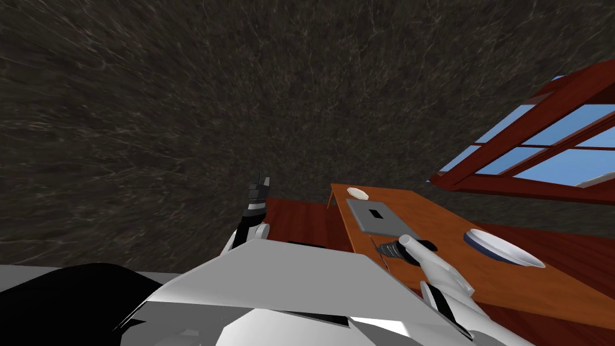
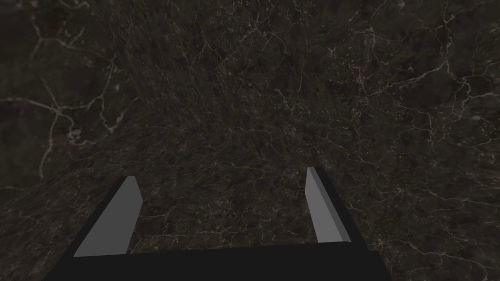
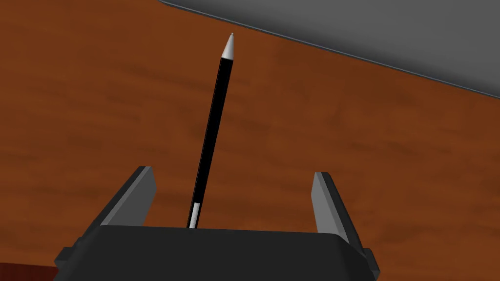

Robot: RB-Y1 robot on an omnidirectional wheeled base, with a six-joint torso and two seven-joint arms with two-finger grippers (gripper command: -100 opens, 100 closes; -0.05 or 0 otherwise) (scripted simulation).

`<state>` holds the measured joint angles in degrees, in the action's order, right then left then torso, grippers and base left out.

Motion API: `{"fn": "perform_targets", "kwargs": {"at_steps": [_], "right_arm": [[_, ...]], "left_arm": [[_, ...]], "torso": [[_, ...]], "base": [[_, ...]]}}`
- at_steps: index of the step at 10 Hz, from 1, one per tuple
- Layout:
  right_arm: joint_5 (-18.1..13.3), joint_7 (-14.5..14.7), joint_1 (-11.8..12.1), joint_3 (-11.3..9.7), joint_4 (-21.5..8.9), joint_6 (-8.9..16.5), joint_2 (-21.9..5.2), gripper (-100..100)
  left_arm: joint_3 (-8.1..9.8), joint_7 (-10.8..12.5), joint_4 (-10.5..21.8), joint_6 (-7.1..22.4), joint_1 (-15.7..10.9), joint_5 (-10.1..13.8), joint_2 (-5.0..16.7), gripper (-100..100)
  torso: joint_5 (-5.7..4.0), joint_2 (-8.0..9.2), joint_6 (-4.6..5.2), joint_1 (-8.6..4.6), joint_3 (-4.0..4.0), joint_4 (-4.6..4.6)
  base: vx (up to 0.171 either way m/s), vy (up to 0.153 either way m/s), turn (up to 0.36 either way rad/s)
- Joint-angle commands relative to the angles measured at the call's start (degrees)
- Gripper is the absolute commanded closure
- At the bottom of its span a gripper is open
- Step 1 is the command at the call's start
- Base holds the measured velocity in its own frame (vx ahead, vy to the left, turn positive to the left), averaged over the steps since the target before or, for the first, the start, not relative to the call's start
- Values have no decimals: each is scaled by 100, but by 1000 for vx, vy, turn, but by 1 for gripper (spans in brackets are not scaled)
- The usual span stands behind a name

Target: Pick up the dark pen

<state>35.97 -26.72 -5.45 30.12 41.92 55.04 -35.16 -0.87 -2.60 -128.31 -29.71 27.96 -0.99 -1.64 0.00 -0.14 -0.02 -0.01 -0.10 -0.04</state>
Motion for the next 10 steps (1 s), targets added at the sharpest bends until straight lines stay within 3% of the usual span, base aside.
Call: {"fn": "perform_targets", "kwargs": {"at_steps": [1, 2, 4, 7, 10], "right_arm": [[13, -167, 17, 16, -251, 250, -110, -100], [12, -287, 2, 16, -397, 406, -195, -100], [12, -287, 2, 16, -480, 406, -195, -100], [-9, -580, -23, 1, -1008, 763, -388, -100], [-28, -705, -27, -13, -1245, 903, -457, -100]], "left_arm": [[0, 0, 0, 0, 0, 0, 0, 0], [0, 0, 0, 0, 0, 0, 0, 0], [0, 0, 0, 0, 0, 0, 0, 0], [0, 0, 0, 0, 0, 0, 0, 0], [0, 0, 0, 0, 0, 0, 0, 0]], "torso": [[0, 0, 0, 0, 0, 0], [1, 0, 2, 1, 0, 0], [0, -2, -1, 0, -1, 0], [0, 3, 2, -3, 2, 1], [0, 8, 1, -2, 4, 2]], "base": [[48, 18, -38], [65, 18, -85], [34, 8, -7], [43, 6, -67], [29, 6, -26]]}}
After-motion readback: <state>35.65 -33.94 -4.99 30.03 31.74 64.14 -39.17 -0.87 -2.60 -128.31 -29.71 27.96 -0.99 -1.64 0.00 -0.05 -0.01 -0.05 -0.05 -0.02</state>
